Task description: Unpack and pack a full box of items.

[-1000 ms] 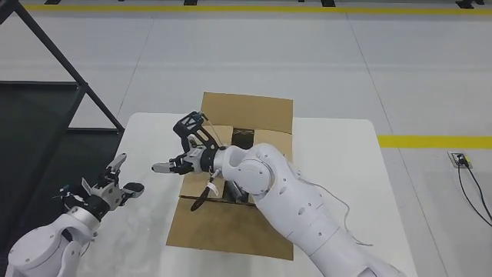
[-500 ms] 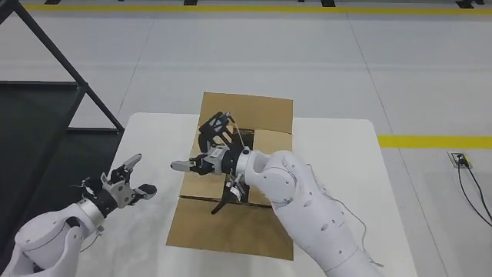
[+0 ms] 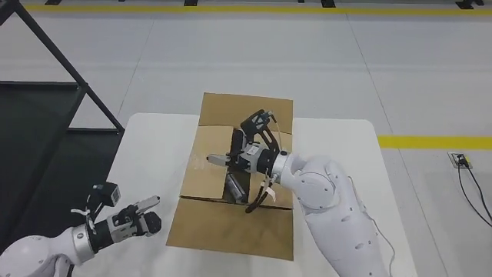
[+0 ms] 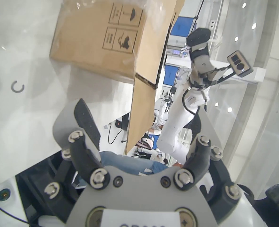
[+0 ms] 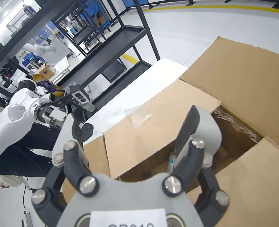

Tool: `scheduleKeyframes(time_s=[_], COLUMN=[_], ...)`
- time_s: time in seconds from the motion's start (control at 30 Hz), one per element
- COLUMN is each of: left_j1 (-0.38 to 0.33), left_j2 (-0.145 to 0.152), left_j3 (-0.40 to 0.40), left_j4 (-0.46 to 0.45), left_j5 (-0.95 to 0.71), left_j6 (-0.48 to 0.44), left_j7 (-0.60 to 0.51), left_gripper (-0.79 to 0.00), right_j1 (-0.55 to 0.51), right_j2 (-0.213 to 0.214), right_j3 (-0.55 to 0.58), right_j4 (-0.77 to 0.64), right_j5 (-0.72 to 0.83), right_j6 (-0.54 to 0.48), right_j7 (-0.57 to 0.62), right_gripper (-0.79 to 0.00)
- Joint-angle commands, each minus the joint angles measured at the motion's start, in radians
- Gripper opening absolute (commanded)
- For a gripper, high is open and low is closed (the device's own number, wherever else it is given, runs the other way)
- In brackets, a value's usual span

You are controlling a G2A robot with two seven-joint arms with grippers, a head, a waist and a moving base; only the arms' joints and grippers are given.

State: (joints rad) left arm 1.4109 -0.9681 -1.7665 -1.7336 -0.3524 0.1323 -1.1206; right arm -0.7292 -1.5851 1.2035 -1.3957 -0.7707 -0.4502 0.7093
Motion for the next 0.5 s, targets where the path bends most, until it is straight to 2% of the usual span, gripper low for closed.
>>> scheduleKeyframes(time_s=[0.0, 0.2, 0.47], left_j1=[-0.006, -0.037, -0.061], left_j2=[-0.001, -0.006, -0.009], left_j3=[0.034, 0.093, 0.089], left_j4=[-0.023, -0.041, -0.051], left_j5=[0.001, -0.044, -0.178], left_j6=[-0.003, 0.005, 0.038], left_j7=[0.004, 0.044, 0.088], left_gripper=[0.0, 0.0, 0.0], right_j1=[-0.013, -0.03, -0.08], right_j2=[0.001, 0.016, 0.04], right_j3=[0.001, 0.071, 0.139], right_j4=[-0.002, 0.007, -0.052], right_j5=[0.013, 0.077, 0.107], right_j6=[0.003, -0.009, -0.03], right_j7=[-0.022, -0.092, -0.124], right_gripper=[0.0, 0.0, 0.0])
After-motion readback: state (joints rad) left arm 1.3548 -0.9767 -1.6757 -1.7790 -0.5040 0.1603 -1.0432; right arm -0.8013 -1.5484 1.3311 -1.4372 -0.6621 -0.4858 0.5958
